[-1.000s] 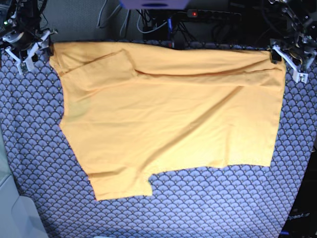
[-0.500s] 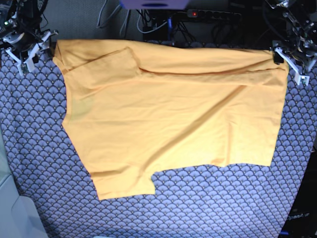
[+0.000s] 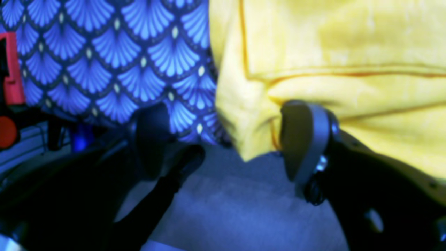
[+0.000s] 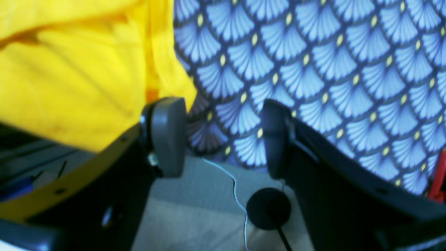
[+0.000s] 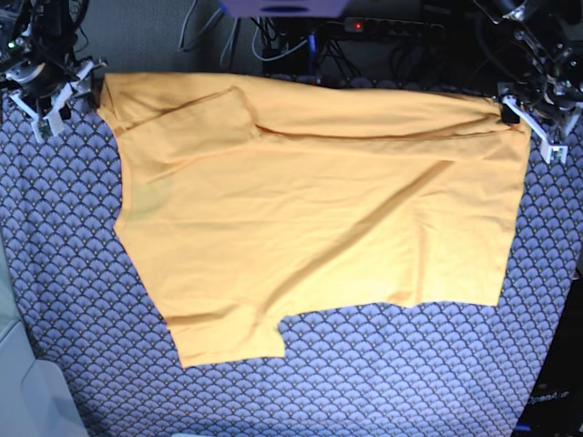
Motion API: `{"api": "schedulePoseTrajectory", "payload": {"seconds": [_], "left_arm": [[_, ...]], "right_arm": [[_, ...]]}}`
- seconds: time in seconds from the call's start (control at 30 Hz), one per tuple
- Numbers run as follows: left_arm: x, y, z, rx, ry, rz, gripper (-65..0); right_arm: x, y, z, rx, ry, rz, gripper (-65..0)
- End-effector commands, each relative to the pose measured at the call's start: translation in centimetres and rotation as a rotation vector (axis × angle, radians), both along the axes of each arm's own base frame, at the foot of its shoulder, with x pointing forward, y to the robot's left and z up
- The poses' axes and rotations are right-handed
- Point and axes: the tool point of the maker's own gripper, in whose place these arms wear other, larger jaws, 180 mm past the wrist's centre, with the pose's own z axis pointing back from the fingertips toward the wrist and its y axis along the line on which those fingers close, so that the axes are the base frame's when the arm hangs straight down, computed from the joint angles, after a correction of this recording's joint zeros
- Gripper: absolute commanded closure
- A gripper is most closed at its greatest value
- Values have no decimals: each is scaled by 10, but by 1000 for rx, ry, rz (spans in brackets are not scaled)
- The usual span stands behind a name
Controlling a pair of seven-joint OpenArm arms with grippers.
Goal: Fold the T-shirt properly
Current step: 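Open both grippers and release the shirt edge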
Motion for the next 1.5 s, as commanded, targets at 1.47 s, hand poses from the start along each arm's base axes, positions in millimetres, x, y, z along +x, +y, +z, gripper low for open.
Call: {"api": "schedulePoseTrajectory", "payload": {"seconds": [1.47], "left_arm": [[18,17,91,217,-104,91,-487]], "right_arm": [[26,-31,30,-83,-82,1,-352]]}}
